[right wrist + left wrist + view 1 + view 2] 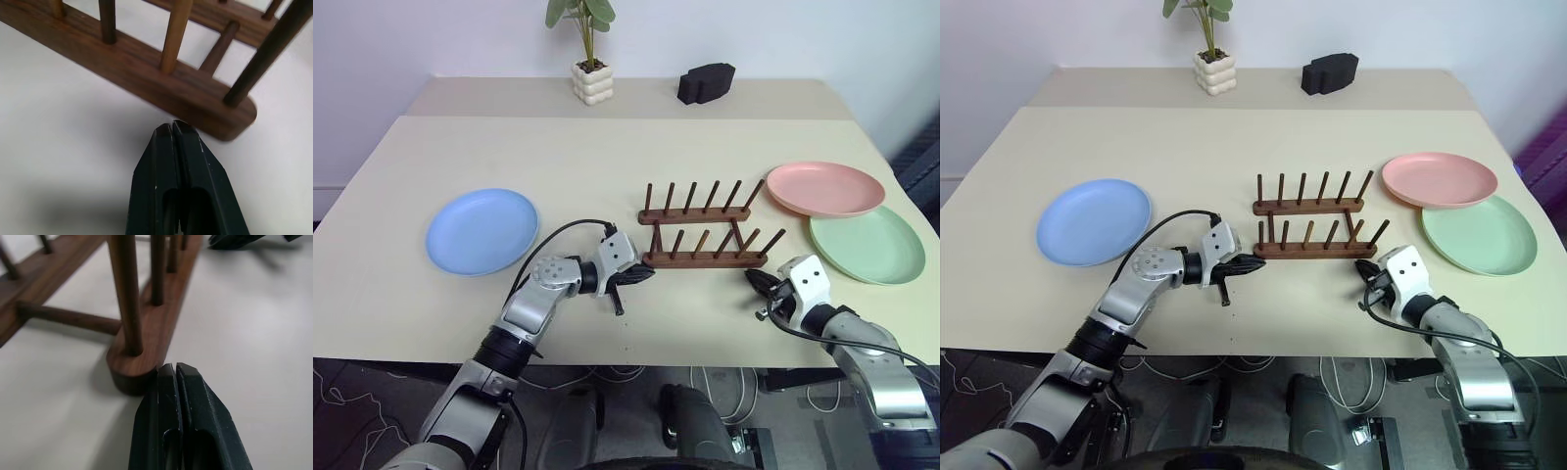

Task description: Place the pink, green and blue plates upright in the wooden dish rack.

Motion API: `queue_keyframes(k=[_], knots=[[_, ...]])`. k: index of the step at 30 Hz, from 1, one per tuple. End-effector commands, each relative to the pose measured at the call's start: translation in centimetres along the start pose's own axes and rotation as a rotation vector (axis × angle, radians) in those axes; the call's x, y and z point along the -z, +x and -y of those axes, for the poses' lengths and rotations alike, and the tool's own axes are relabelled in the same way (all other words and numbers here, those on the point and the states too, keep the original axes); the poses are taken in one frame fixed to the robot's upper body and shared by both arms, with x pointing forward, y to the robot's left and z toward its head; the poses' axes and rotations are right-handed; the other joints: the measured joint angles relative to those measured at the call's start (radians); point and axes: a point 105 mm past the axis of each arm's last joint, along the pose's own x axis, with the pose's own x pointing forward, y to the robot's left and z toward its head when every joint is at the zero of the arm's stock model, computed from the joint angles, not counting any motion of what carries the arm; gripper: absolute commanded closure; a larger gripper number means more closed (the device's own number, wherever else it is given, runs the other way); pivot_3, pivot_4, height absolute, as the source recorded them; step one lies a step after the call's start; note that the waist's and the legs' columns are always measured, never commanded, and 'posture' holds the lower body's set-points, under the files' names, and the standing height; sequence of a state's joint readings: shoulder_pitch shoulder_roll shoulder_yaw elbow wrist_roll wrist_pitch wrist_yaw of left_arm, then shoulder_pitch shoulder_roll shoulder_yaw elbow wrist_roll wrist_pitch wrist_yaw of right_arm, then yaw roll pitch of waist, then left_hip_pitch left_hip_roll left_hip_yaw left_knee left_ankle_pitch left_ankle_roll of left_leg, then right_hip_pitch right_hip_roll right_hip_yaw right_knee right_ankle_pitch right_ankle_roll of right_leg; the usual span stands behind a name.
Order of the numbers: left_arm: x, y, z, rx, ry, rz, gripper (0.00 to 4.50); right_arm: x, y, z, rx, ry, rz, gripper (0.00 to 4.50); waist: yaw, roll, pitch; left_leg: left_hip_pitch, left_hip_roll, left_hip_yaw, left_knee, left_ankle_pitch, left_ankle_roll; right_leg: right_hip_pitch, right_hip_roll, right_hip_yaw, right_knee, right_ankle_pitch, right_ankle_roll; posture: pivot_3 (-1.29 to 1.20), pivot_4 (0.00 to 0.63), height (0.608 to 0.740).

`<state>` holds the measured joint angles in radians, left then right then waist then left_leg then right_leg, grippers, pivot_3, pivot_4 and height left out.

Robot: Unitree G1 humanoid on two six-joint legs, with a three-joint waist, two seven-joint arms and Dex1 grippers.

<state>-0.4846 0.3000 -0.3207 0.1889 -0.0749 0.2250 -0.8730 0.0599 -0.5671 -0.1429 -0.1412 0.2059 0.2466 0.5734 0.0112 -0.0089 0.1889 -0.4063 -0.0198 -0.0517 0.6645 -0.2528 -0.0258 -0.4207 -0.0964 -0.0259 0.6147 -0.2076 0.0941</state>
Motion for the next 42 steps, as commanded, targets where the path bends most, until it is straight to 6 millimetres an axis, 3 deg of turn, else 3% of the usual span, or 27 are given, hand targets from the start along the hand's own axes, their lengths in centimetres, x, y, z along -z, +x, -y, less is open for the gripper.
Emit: queue_keyframes(k=[1,21,26,29,33,36,42], knots=[[-0.8,-0.4,-1.3,-0.062,0.020,0.035,4.44,0.2,0.5,0.4,0.027,-0.007,-0.004,4.50,-0.001,0.000,0.000,0.000,0.000,0.000,0.000,0.000,0.000,0.000,0.000,0.000,0.000,0.000,0.000,0.00,0.150,0.740],[-0.8,-0.3,-2.2,-0.106,0.036,0.048,4.44,-0.7,1.1,0.8,0.048,-0.029,0.035,4.50,0.000,0.000,0.000,0.000,0.000,0.000,0.000,0.000,0.000,0.000,0.000,0.000,0.000,0.000,0.001,0.00,0.150,0.740],[-1.4,-1.0,-0.8,-0.014,0.004,0.091,4.44,-2.4,-0.8,1.0,-0.017,-0.046,0.062,4.50,0.001,0.001,0.000,0.000,0.000,0.000,0.000,0.000,0.000,0.000,0.000,0.000,0.000,0.000,0.001,0.00,0.150,0.740],[-1.8,-1.7,0.6,0.072,-0.026,0.103,4.50,-2.9,-2.5,2.0,-0.036,-0.063,0.028,3.68,0.001,0.001,0.001,-0.001,0.000,0.000,-0.001,0.000,0.000,0.000,0.000,0.000,0.000,0.000,0.001,0.00,0.150,0.740],[-2.5,-2.5,2.9,0.196,-0.060,0.135,4.50,-4.1,-4.9,4.8,-0.031,-0.162,-0.044,1.68,0.001,0.001,0.001,-0.001,0.000,0.000,0.000,0.000,0.000,0.000,0.000,0.000,0.000,0.000,0.000,0.00,0.150,0.740],[-3.2,-2.4,3.8,0.249,-0.077,0.155,4.50,-5.2,-4.8,7.3,0.017,-0.267,-0.082,0.06,-0.003,0.001,0.001,-0.001,0.000,0.000,0.000,0.000,0.000,0.000,0.000,0.000,0.000,0.000,0.000,0.00,0.150,0.740],[-4.2,-1.8,4.1,0.274,-0.076,0.184,4.50,-6.2,-2.2,10.8,0.055,-0.387,-0.133,0.03,-0.006,0.001,0.001,0.000,0.000,0.001,0.000,0.000,0.000,0.000,0.000,0.000,0.000,0.000,0.000,0.00,0.150,0.740]])
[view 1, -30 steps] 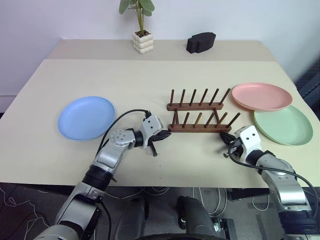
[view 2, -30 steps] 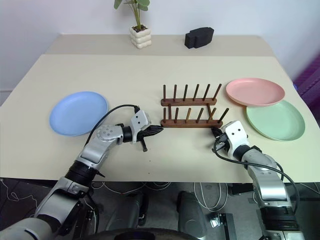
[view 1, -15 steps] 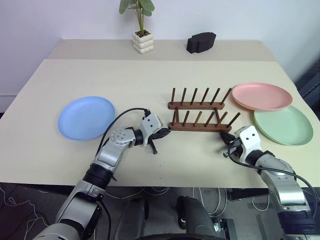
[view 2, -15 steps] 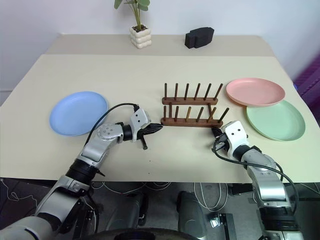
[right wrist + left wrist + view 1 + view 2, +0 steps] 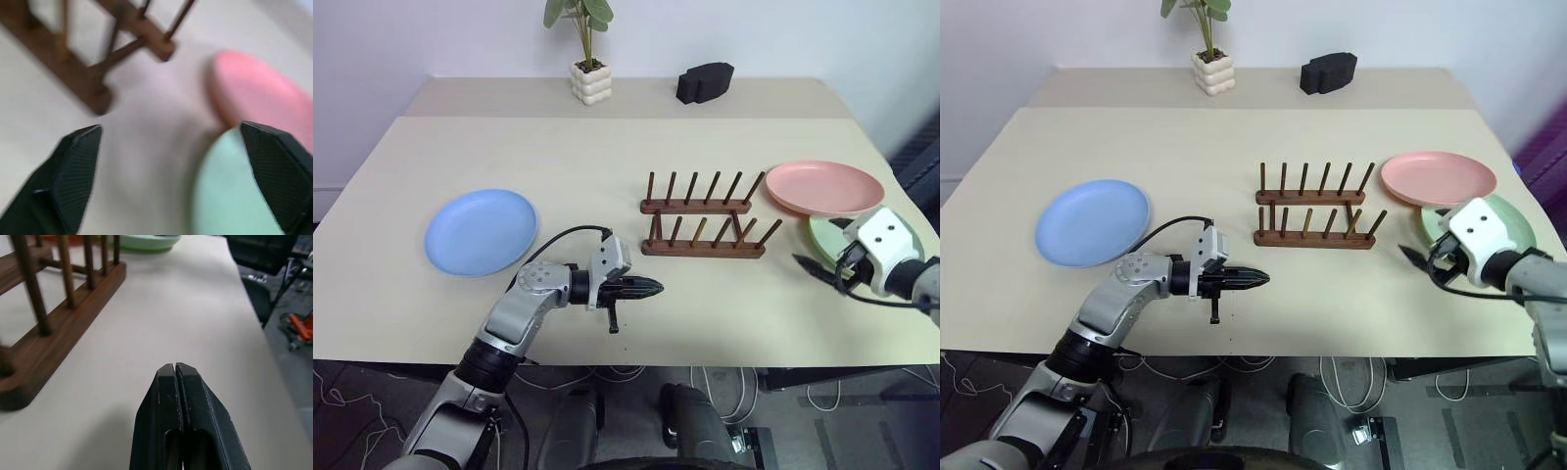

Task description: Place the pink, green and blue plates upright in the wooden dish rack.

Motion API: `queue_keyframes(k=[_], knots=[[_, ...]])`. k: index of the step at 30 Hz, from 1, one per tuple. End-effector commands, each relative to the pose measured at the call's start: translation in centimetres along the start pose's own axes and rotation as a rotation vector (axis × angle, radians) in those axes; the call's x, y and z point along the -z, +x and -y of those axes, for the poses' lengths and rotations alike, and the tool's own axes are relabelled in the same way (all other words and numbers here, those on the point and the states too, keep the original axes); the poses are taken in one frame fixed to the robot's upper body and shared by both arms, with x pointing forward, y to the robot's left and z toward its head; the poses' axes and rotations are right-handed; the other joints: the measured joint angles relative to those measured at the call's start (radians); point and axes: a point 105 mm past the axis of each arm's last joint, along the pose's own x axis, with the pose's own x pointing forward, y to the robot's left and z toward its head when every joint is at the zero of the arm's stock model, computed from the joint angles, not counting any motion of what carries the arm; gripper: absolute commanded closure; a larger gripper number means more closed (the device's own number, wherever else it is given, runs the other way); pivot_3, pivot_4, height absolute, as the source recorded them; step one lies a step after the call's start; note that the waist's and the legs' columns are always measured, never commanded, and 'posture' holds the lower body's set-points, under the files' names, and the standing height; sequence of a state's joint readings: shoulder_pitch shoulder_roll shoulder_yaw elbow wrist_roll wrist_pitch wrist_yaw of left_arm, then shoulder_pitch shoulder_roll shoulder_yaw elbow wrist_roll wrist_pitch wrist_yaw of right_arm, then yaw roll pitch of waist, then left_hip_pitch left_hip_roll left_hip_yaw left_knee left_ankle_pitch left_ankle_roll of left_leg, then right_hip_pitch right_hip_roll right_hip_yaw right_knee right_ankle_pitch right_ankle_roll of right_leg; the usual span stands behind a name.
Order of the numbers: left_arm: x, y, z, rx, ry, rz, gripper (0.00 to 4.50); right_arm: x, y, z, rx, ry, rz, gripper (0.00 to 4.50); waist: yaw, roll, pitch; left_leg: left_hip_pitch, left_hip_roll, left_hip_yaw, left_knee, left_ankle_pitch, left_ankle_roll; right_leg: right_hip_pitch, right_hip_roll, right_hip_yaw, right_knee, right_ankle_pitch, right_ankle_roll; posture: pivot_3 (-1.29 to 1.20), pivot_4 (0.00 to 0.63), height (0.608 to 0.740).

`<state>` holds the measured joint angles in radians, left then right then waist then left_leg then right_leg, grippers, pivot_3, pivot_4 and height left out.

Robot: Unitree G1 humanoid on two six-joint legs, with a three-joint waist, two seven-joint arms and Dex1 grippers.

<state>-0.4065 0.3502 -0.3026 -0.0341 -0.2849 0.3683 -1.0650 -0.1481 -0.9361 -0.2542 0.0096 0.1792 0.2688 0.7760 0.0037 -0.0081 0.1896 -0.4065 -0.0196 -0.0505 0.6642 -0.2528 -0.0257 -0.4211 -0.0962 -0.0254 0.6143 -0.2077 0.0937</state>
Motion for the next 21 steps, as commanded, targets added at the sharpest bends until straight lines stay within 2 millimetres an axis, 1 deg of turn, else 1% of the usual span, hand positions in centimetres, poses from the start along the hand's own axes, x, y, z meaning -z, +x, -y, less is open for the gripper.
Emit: queue_keyframes(k=[1,4,7,11,14,15,16,17,19,21], knots=[[-1.5,0.5,0.3,0.026,0.035,0.039,4.50,0.1,1.5,2.0,0.016,-0.101,-0.052,0.03,0.002,0.000,0.000,0.000,0.000,0.000,0.000,0.000,0.000,0.000,0.000,0.000,0.000,0.000,0.000,0.00,0.150,0.740],[-1.5,0.5,0.4,0.024,0.032,0.041,4.50,0.3,3.0,3.6,0.031,-0.143,-0.094,0.03,0.001,0.001,0.000,-0.001,0.000,0.001,0.000,0.000,0.000,-0.001,0.000,0.001,0.000,0.000,0.000,0.00,0.150,0.740],[-1.4,0.4,0.5,0.008,0.025,0.045,4.50,1.1,4.6,4.5,0.033,-0.190,-0.145,0.03,0.000,0.001,0.000,-0.001,0.000,0.001,-0.001,0.000,0.000,-0.001,0.000,0.001,0.000,0.000,0.000,0.00,0.150,0.740],[-1.4,0.3,0.5,-0.010,0.019,0.046,4.50,1.6,5.7,5.0,0.024,-0.198,-0.163,0.03,0.001,0.001,0.000,-0.001,0.000,0.001,-0.001,0.000,0.000,-0.001,0.000,0.001,0.000,0.000,0.000,0.00,0.150,0.740],[-1.5,0.1,0.3,-0.031,0.016,0.047,4.50,2.1,6.4,4.7,0.001,-0.198,-0.178,0.03,-0.002,0.001,0.000,-0.001,0.000,0.001,-0.001,0.000,0.000,-0.001,0.000,0.001,0.000,0.000,0.000,0.00,0.150,0.740],[-1.5,0.0,0.3,-0.036,0.015,0.047,4.50,2.2,6.5,4.6,-0.002,-0.198,-0.177,0.52,-0.003,0.001,0.000,-0.001,0.000,0.001,-0.001,0.000,0.000,-0.001,0.000,0.001,0.000,0.000,0.000,0.00,0.150,0.740],[-1.5,0.0,0.3,-0.040,0.014,0.046,4.50,2.2,6.6,4.6,-0.007,-0.200,-0.176,0.84,-0.004,0.001,0.000,-0.001,0.000,0.001,-0.001,0.000,0.000,-0.001,0.000,0.001,0.000,0.000,0.001,0.00,0.150,0.740],[-1.5,0.0,0.3,-0.043,0.013,0.046,4.50,2.3,6.7,4.5,-0.014,-0.206,-0.174,1.29,-0.005,0.001,0.000,-0.001,0.000,0.001,-0.001,0.000,0.000,-0.001,0.000,0.001,0.000,0.001,0.001,0.00,0.150,0.740],[-1.6,0.0,0.2,-0.049,0.011,0.047,4.50,2.3,6.8,4.2,-0.028,-0.231,-0.166,2.37,-0.008,0.001,0.000,-0.001,0.000,0.001,-0.001,0.000,0.000,-0.001,0.000,0.001,0.000,0.001,0.001,0.00,0.150,0.740],[-1.7,0.0,0.3,-0.050,0.011,0.049,4.50,2.1,6.8,4.1,-0.028,-0.246,-0.152,3.29,-0.014,0.001,0.000,-0.001,-0.001,0.001,-0.001,0.000,0.000,-0.001,0.000,0.001,0.000,0.001,0.002,0.00,0.150,0.740]])
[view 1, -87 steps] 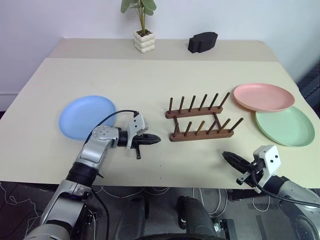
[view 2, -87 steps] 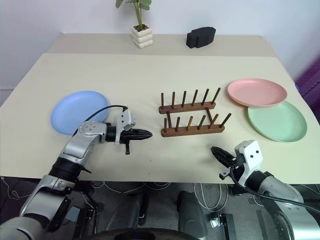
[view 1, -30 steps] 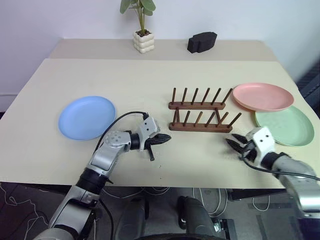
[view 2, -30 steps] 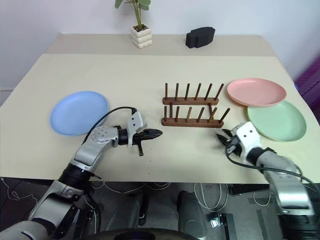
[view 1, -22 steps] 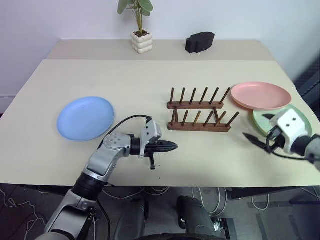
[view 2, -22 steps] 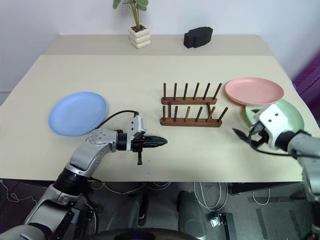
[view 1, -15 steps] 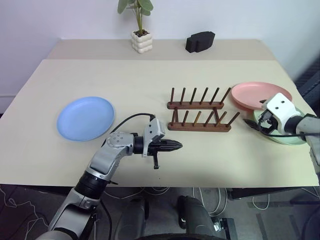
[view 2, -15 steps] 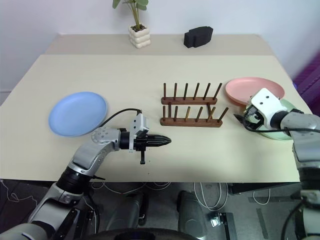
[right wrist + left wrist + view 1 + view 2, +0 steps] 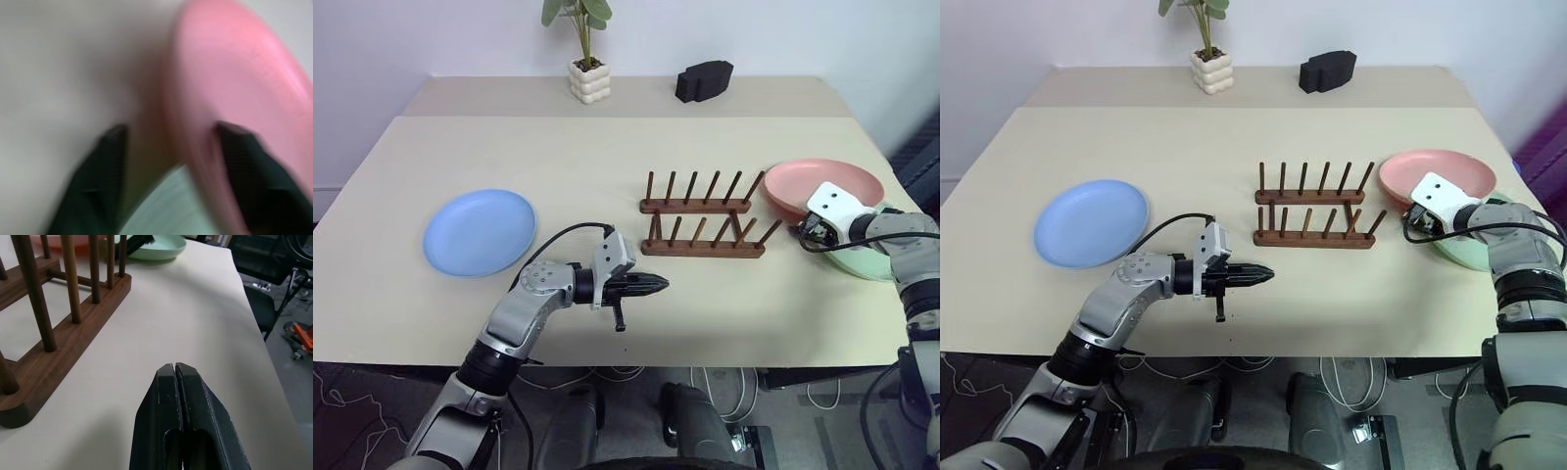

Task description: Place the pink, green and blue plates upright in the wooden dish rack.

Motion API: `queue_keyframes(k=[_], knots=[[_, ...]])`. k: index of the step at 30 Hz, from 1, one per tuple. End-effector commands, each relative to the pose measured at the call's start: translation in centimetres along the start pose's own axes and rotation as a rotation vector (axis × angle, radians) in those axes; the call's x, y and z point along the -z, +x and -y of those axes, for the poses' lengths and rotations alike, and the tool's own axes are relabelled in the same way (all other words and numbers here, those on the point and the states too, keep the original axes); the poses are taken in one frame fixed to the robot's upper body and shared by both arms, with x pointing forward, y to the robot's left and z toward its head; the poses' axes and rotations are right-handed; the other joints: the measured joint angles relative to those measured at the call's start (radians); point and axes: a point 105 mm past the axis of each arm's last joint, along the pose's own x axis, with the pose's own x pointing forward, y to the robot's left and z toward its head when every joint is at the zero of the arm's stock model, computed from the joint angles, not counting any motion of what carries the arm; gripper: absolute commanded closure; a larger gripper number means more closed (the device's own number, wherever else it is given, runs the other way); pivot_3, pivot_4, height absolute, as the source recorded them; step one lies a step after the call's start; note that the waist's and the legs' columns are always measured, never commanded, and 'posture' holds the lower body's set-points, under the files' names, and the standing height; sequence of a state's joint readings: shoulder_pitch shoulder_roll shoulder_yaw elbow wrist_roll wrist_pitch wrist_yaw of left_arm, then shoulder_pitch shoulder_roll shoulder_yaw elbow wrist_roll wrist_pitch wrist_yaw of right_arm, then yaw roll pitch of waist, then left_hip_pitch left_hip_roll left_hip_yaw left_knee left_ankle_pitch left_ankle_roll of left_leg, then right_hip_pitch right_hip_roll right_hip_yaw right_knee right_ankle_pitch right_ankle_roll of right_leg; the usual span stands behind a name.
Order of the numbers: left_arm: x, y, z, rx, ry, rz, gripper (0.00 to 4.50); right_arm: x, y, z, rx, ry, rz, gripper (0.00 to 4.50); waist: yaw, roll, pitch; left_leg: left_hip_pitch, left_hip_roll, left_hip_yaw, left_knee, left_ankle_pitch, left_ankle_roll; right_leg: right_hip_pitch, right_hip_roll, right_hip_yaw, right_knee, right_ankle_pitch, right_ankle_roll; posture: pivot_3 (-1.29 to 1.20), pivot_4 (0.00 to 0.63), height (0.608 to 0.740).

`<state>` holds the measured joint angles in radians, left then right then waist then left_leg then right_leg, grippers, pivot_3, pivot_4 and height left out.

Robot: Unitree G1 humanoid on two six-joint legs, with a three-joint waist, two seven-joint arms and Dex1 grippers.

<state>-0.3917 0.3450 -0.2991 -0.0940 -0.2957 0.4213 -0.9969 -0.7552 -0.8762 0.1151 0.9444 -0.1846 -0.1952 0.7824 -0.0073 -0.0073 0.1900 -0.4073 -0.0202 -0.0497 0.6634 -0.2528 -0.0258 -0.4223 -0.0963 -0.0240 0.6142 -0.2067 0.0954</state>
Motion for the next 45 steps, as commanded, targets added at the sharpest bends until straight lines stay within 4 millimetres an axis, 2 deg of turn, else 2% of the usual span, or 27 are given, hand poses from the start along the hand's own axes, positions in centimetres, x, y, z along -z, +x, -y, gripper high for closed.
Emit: queue_keyframes(k=[1,2,3,14,23,33,37,40,43,45], knots=[[-1.1,-0.1,0.2,0.002,0.023,0.040,4.50,-1.0,-0.3,0.8,0.028,-0.052,0.041,3.83,-0.005,0.000,0.000,0.000,0.000,0.000,0.000,0.000,0.000,0.000,0.000,0.000,0.000,0.000,0.000,0.00,0.150,0.740],[-1.1,-0.1,0.2,0.002,0.024,0.040,4.50,-1.0,-0.3,0.8,0.031,-0.060,0.045,4.36,-0.006,0.000,0.000,0.000,0.000,0.000,0.000,0.000,0.000,0.000,0.000,0.000,0.000,0.000,0.001,0.00,0.150,0.740],[-1.1,-0.1,0.2,0.004,0.025,0.039,4.50,-1.0,-0.4,0.8,0.033,-0.071,0.048,4.44,-0.006,0.000,0.000,0.000,0.000,0.000,0.000,0.000,0.000,0.000,0.000,0.000,0.000,0.000,0.001,0.00,0.150,0.740],[-0.7,0.6,0.4,0.029,0.021,0.040,4.50,-1.1,-1.6,0.3,0.073,-0.114,0.101,4.44,-0.004,0.000,0.000,0.001,0.000,0.000,0.000,0.000,0.000,0.001,0.000,0.000,0.000,0.000,0.001,0.00,0.150,0.740],[-0.5,0.9,0.5,0.038,0.021,0.043,4.50,-3.5,-3.5,0.9,0.169,-0.130,0.211,4.44,-0.004,0.000,0.000,0.001,0.000,0.000,0.000,0.000,0.000,0.001,0.000,0.001,0.000,0.001,0.001,0.00,0.150,0.740],[-0.3,1.0,0.5,0.038,0.016,0.048,4.50,-5.8,-6.6,1.5,0.308,-0.129,0.338,4.44,-0.003,0.000,0.000,0.001,0.000,0.000,0.000,0.000,0.000,0.001,0.000,0.001,0.000,0.001,0.001,0.00,0.150,0.740],[-0.3,0.9,0.6,0.034,0.017,0.047,4.50,-9.1,-10.2,3.3,0.397,-0.067,0.497,4.44,-0.002,0.001,0.000,0.001,0.000,0.001,0.000,0.000,0.000,0.001,0.000,0.001,0.000,0.001,0.001,0.00,0.150,0.740],[-0.4,0.8,0.4,0.023,0.029,0.059,4.50,-12.7,-13.5,4.2,0.389,0.150,0.729,4.44,-0.004,0.001,0.000,0.001,0.000,0.000,0.000,0.000,0.000,0.000,0.000,0.001,0.001,0.001,0.001,0.00,0.150,0.740],[-0.7,0.8,0.2,0.019,0.047,0.073,4.50,-16.0,-16.2,3.1,0.240,0.332,0.953,4.44,-0.001,0.000,0.000,0.001,0.001,0.000,0.000,0.000,0.000,0.000,0.000,0.001,0.001,0.000,0.001,0.00,0.150,0.740],[-0.9,0.9,0.1,0.018,0.052,0.089,4.50,-17.1,-16.9,2.4,0.148,0.454,1.037,4.44,0.000,0.000,0.000,0.001,0.001,-0.001,0.000,0.000,0.000,0.001,0.000,0.001,0.001,0.000,0.000,0.00,0.150,0.740]])
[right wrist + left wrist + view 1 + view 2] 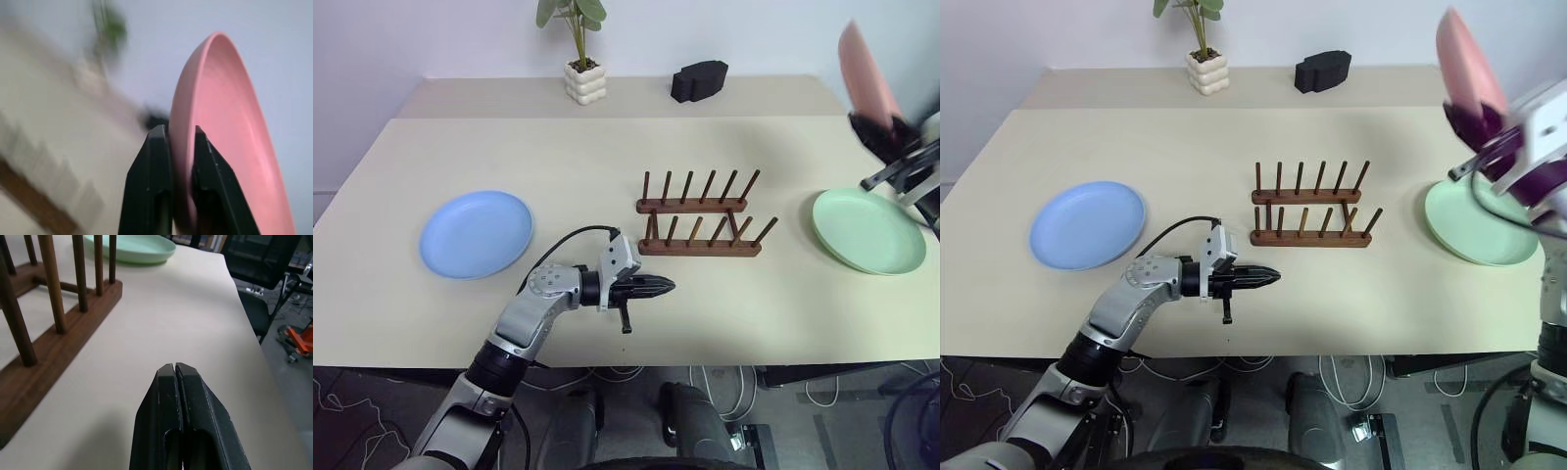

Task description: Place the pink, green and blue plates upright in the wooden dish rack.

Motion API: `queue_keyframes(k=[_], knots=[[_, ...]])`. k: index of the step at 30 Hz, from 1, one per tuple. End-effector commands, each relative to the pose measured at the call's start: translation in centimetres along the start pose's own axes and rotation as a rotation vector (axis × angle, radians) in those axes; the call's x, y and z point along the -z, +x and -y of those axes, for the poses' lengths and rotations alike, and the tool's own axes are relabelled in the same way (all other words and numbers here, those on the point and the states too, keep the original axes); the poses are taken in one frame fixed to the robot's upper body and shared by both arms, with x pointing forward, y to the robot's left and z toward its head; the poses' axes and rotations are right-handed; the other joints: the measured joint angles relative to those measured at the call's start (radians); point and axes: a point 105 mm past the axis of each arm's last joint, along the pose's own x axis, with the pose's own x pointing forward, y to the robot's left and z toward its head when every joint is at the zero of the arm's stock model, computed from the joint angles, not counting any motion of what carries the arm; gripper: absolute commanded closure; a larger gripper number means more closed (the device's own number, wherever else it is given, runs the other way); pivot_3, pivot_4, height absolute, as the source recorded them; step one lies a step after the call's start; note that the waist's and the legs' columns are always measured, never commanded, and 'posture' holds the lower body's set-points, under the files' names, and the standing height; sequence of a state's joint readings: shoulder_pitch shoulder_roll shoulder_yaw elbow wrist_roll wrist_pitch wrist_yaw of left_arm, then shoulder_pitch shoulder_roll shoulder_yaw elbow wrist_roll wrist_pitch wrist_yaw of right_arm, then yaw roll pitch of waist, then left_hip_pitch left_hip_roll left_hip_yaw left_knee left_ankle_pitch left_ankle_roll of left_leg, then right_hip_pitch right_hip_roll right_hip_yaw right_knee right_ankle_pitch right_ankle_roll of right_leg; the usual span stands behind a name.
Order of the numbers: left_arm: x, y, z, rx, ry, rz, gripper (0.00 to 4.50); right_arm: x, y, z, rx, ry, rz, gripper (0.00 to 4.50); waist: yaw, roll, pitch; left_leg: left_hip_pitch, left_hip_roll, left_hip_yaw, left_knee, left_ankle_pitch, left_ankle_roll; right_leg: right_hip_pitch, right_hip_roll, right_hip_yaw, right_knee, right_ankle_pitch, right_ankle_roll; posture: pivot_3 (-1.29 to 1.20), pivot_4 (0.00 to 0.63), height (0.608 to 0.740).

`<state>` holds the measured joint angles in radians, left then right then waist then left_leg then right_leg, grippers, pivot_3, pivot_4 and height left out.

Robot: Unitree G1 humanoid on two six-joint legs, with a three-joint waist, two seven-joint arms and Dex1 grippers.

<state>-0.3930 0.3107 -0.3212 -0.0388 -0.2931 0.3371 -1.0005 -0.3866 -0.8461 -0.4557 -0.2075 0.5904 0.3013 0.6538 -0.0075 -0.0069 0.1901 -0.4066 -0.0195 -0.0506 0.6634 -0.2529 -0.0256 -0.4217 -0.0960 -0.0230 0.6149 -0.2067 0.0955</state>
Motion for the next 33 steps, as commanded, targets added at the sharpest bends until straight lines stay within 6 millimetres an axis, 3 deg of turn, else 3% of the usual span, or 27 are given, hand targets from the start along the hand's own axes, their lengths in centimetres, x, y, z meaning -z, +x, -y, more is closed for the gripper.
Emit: queue_keyframes(k=[1,7,12,33], knots=[[-1.2,0.0,-0.2,-0.004,0.036,0.054,4.50,-3.3,0.0,-1.6,-0.066,0.242,0.143,4.44,0.001,0.000,0.000,0.000,0.000,0.000,0.000,0.000,0.000,0.000,0.000,0.000,0.000,0.000,-0.001,0.00,0.150,0.740],[-3.0,-0.5,-1.0,-0.040,0.021,0.156,4.50,-3.6,0.6,-3.5,-0.086,0.594,0.239,4.44,0.008,0.000,0.000,0.000,0.000,0.000,0.000,0.000,0.000,0.000,0.000,0.000,0.000,-0.001,-0.001,0.00,0.150,0.740],[-5.0,-1.2,-0.4,-0.012,-0.008,0.244,4.50,-3.8,0.7,-3.7,-0.066,0.743,0.291,4.44,0.017,0.000,0.000,-0.001,0.000,0.001,0.000,0.000,0.000,-0.001,0.000,0.000,0.000,-0.001,-0.001,0.00,0.150,0.740],[-5.6,-1.5,-0.6,-0.039,0.036,0.237,4.50,1.1,0.0,-3.8,0.084,0.884,0.199,4.44,0.018,0.000,0.000,-0.001,0.000,0.001,0.000,0.000,0.000,-0.001,0.000,0.000,0.000,-0.001,-0.001,0.00,0.150,0.740]])
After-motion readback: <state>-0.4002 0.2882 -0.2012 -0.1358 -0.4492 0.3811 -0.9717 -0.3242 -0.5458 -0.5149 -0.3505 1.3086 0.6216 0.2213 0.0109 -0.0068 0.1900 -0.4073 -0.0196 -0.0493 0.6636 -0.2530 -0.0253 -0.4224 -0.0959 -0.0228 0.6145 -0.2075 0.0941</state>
